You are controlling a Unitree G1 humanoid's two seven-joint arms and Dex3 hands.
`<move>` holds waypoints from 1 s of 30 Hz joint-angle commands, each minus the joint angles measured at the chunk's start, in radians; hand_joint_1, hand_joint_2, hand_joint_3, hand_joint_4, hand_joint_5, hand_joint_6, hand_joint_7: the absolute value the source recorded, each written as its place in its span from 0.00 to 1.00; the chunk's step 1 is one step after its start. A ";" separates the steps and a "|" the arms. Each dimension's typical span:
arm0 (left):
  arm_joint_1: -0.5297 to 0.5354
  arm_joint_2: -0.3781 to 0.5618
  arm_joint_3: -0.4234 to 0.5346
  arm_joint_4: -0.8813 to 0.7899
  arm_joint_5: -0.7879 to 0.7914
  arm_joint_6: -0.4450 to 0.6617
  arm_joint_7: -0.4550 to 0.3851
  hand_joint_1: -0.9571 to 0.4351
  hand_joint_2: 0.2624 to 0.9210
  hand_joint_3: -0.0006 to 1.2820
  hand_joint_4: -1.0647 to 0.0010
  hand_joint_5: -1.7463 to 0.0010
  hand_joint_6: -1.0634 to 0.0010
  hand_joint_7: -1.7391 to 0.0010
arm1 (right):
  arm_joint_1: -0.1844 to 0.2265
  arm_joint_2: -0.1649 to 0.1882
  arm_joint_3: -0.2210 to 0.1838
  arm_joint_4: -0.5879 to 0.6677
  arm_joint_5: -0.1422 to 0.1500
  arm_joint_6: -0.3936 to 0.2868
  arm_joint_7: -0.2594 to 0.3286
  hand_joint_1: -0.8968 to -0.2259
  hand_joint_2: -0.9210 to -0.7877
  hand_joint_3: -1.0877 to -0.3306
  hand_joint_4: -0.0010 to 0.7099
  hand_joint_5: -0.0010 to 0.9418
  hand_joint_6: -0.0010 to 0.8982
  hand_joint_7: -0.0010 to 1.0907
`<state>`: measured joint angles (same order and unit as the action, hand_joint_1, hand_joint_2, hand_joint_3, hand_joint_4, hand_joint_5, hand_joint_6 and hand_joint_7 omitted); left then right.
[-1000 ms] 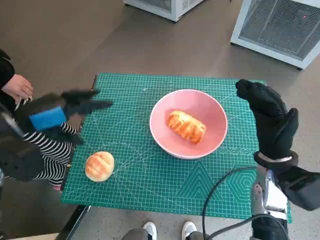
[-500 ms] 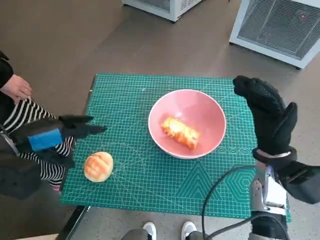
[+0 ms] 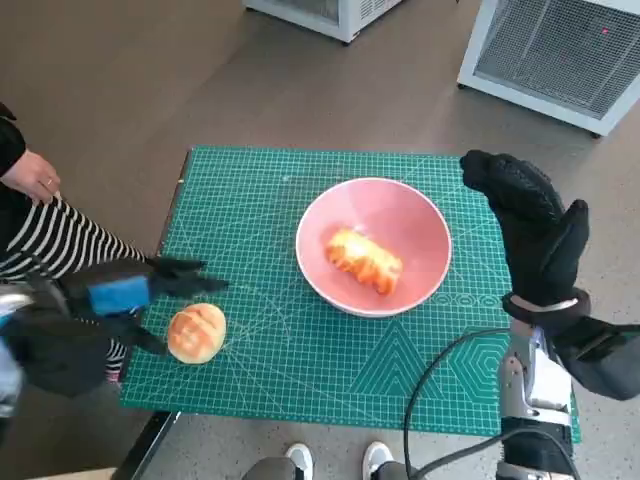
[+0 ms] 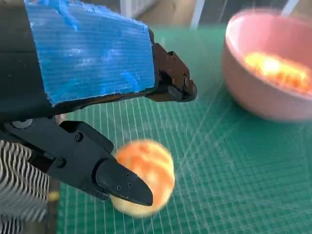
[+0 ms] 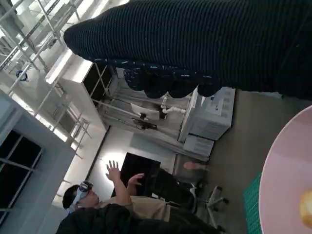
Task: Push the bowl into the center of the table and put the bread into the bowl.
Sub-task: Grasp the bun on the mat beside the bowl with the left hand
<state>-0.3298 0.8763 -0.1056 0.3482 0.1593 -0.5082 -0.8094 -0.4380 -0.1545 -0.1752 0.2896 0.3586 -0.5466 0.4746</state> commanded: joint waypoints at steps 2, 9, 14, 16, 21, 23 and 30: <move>-0.062 -0.060 -0.059 0.155 0.067 -0.066 0.038 0.61 0.79 0.00 0.71 0.98 0.60 0.98 | 0.009 -0.004 -0.005 0.008 0.014 0.012 0.013 0.33 0.00 0.57 0.20 0.00 0.10 0.39; -0.116 -0.103 -0.117 0.303 0.161 -0.125 0.117 0.65 0.86 0.02 0.52 0.96 0.49 0.96 | 0.021 -0.008 -0.011 -0.012 0.016 0.016 0.014 0.33 0.00 0.57 0.20 0.00 0.10 0.39; -0.128 -0.097 -0.143 0.297 0.204 -0.112 0.139 0.53 0.96 0.09 0.34 0.81 0.44 0.52 | 0.033 -0.014 -0.018 -0.029 0.012 0.016 0.010 0.33 0.00 0.57 0.20 0.00 0.10 0.39; -0.130 -0.088 -0.145 0.283 0.209 -0.111 0.141 0.61 0.98 0.09 0.37 0.58 0.45 0.40 | 0.034 -0.015 -0.022 -0.032 0.009 0.015 0.008 0.33 0.00 0.57 0.20 0.00 0.10 0.39; -0.137 -0.066 -0.131 0.231 0.189 -0.107 0.123 0.68 0.99 0.07 0.35 0.38 0.44 0.32 | 0.039 -0.017 -0.027 -0.036 0.003 0.010 0.004 0.32 0.00 0.57 0.20 0.00 0.10 0.39; -0.145 -0.052 -0.110 0.184 0.152 -0.090 0.093 0.68 0.99 0.06 0.33 0.37 0.43 0.31 | 0.039 -0.017 -0.029 -0.035 0.000 0.007 0.002 0.32 0.00 0.57 0.21 0.00 0.11 0.39; -0.168 -0.015 0.002 -0.051 -0.026 0.044 -0.001 0.69 0.99 0.05 0.35 0.36 0.40 0.31 | 0.034 -0.018 -0.031 -0.035 -0.011 0.007 -0.008 0.33 0.00 0.57 0.21 0.00 0.11 0.39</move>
<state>-0.4656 0.8242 -0.1715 0.4099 0.2277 -0.5131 -0.7812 -0.4200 -0.1663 -0.2040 0.2515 0.3540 -0.5476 0.4770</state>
